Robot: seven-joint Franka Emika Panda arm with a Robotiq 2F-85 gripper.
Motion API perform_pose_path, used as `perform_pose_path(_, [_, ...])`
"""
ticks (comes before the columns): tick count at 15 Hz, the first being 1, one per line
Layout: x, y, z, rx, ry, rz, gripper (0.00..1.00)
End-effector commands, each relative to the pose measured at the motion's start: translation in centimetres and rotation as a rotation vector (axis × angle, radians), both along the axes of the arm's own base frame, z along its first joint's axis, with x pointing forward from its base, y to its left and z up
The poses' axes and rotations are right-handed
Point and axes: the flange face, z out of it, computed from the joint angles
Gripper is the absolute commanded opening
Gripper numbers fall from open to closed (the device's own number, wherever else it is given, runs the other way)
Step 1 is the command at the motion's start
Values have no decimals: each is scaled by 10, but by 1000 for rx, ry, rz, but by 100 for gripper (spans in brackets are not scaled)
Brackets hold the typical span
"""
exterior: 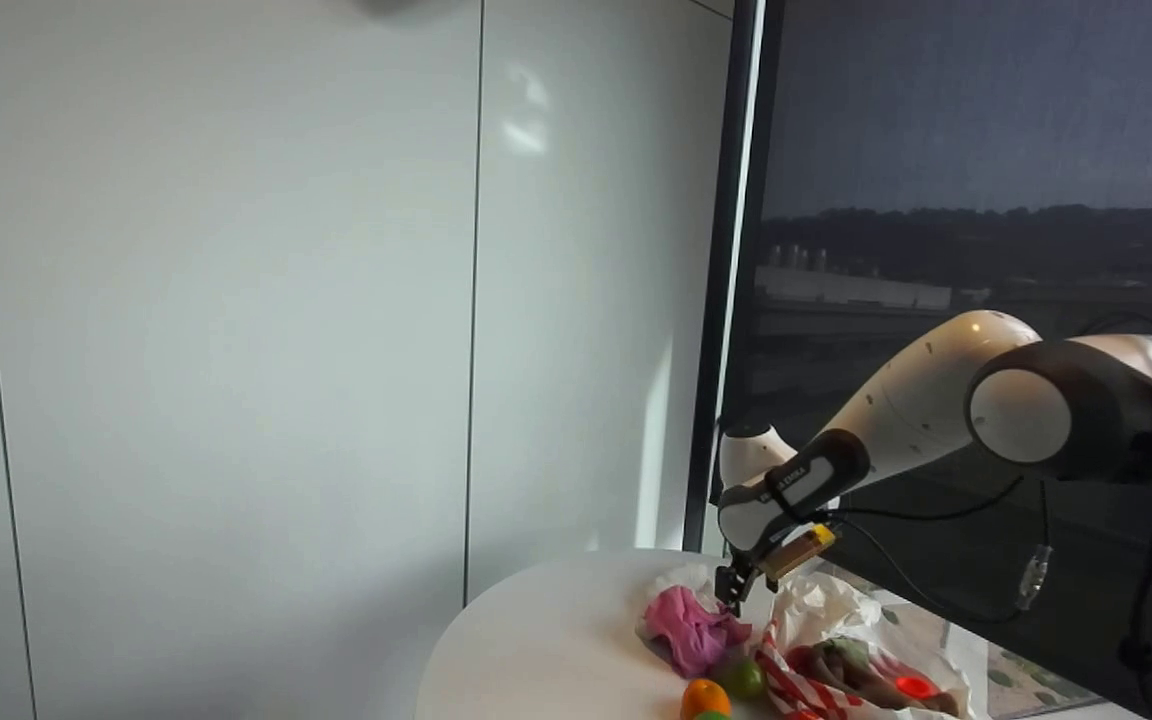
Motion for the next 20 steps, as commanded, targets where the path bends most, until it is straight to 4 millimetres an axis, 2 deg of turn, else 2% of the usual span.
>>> perform_pose_path(1, [-38, -75, 28, -12, 64, -171, 100])
perform_pose_path(4, [-66, -125, 16, -12, 120, -242, 100])
perform_pose_path(7, [-82, -154, -11, 20, 154, -279, 100])
perform_pose_path(13, [-85, -179, -45, 30, 185, -270, 100])
perform_pose_path(20, [-80, -190, -87, 70, 194, -224, 100])
